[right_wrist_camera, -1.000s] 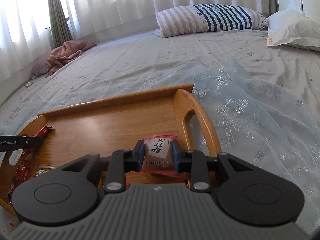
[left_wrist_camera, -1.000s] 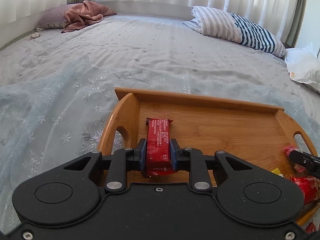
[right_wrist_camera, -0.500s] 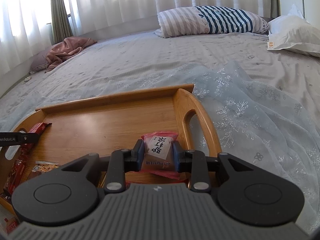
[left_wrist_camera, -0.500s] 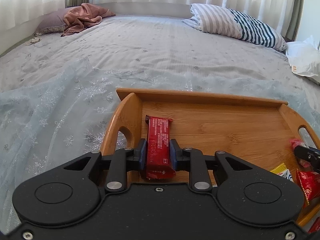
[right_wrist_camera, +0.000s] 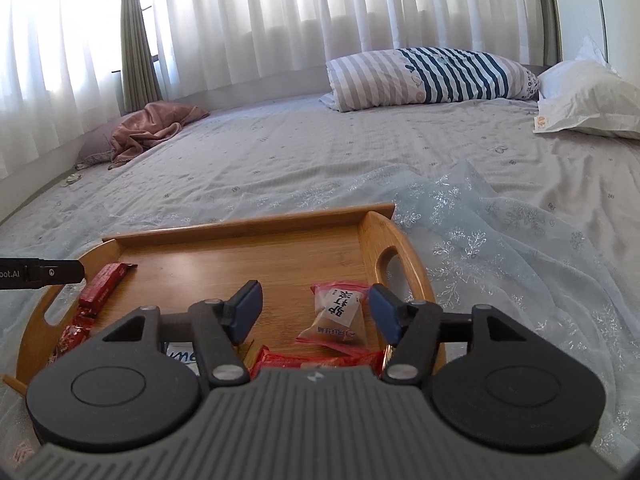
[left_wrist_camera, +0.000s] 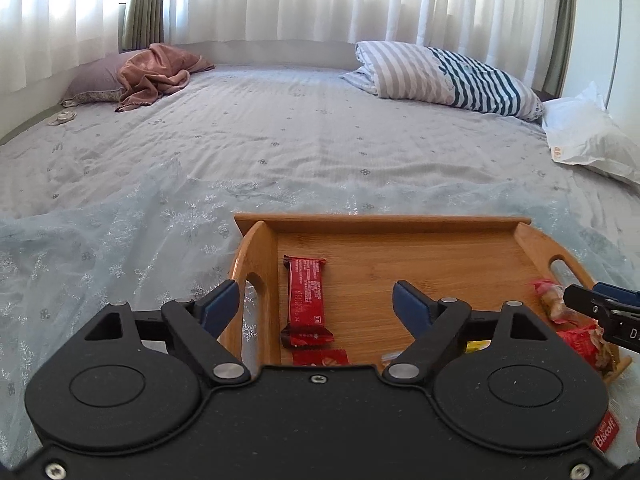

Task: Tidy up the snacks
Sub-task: 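Release the red bar on the tray while the right tool releases the rice cake pack, then move the right tool to the red Biscoff biscuit while the left tool approaches the white rice cake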

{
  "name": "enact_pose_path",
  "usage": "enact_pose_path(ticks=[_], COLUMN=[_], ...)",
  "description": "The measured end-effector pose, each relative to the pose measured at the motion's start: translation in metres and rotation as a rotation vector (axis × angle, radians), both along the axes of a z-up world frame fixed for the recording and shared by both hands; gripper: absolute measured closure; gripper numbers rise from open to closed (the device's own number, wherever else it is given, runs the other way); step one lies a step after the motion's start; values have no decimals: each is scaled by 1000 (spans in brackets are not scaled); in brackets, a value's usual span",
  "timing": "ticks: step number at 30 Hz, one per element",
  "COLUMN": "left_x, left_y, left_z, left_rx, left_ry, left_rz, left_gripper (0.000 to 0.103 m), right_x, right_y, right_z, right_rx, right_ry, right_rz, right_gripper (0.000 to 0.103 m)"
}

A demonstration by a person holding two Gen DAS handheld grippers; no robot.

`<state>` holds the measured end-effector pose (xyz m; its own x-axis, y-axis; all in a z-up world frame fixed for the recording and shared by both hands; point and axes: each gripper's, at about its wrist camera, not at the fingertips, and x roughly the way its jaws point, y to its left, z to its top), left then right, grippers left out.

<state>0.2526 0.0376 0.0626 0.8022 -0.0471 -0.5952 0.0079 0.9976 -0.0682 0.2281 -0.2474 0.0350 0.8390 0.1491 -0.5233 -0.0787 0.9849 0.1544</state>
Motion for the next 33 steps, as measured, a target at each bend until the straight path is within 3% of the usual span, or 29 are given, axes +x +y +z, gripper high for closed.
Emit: enact_pose_path(ticks=[6,15,19,24,33], left_x=[-46,-107,-128,-146,-173], left_y=[-3,-11,-15,-20,-17], left_z=[10,8,8,11,14], left_rx=[-25,-50,-16,9,-19], left_ry=[-42,-58,-64,-43,-3], left_rz=[-38,-73,-80,-93,-79], left_gripper=[15,14,14,13,15], right_x=[-31,-77,-94,-105,-118], right_y=[-1,0,0,0,-15], right_z=[7,9,6,-4,-21], right_rx=[0,-59,-93,-174,-149], right_ry=[-38,-86,-92,-68,-12], right_rz=[27,31,27,-57,-58], right_gripper=[14,8,6,6,6])
